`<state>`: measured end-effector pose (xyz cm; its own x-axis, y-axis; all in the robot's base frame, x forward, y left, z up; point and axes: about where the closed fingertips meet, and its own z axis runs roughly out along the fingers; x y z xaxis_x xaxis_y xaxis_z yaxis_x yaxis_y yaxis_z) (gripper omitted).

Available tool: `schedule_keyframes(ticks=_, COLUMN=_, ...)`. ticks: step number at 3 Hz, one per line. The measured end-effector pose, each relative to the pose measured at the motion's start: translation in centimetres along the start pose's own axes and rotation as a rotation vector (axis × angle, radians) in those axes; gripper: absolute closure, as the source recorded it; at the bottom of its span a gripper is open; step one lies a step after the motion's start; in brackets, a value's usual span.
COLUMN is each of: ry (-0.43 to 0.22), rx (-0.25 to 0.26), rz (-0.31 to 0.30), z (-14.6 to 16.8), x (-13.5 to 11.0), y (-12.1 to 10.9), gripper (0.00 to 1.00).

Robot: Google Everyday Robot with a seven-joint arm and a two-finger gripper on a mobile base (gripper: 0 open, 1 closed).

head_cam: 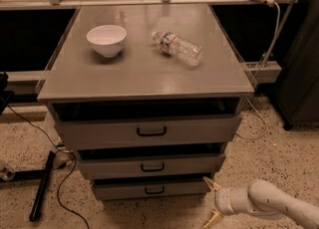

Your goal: Open bottom drawer

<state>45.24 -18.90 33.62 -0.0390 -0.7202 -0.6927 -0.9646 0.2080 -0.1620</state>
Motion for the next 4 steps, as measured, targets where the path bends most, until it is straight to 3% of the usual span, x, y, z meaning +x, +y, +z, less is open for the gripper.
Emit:
schedule_keyframes(ticks=3, ry=0.079, rx=0.062, rz=-0.054, z=6.5, x=4.9, y=-2.0, gripper=0.0)
schedule_keyframes(ticks=4, ry=0.126, rx=0.094, rz=-0.128, z=8.6, x=5.3, y=-3.1, gripper=0.0)
